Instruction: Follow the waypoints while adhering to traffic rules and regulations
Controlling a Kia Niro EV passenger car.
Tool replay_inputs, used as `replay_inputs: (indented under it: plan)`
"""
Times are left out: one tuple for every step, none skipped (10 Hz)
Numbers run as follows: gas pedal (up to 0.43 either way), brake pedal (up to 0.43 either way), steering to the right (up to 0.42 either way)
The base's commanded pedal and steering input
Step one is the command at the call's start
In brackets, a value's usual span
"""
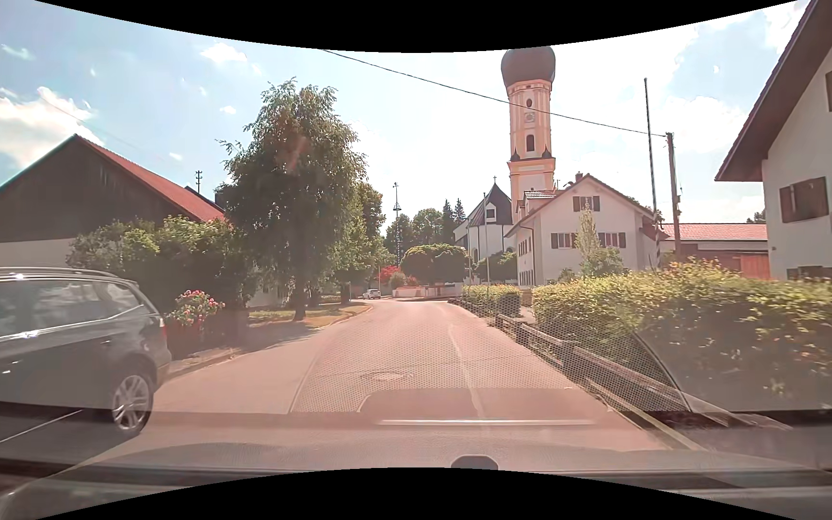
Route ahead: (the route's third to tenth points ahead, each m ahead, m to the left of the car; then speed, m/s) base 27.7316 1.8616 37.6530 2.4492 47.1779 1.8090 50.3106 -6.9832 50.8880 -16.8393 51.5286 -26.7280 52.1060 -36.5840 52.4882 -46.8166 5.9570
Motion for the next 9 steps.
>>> replay_inputs:
  plan:
    - [0.098, 0.0, -0.015]
    - [0.098, 0.0, -0.014]
    - [0.098, 0.0, -0.014]
    - [0.098, 0.0, -0.013]
    - [0.11, 0.0, -0.011]
    - [0.11, 0.0, -0.01]
    - [0.11, 0.0, -0.009]
    - [0.11, 0.0, -0.007]
    - [0.11, 0.0, -0.007]
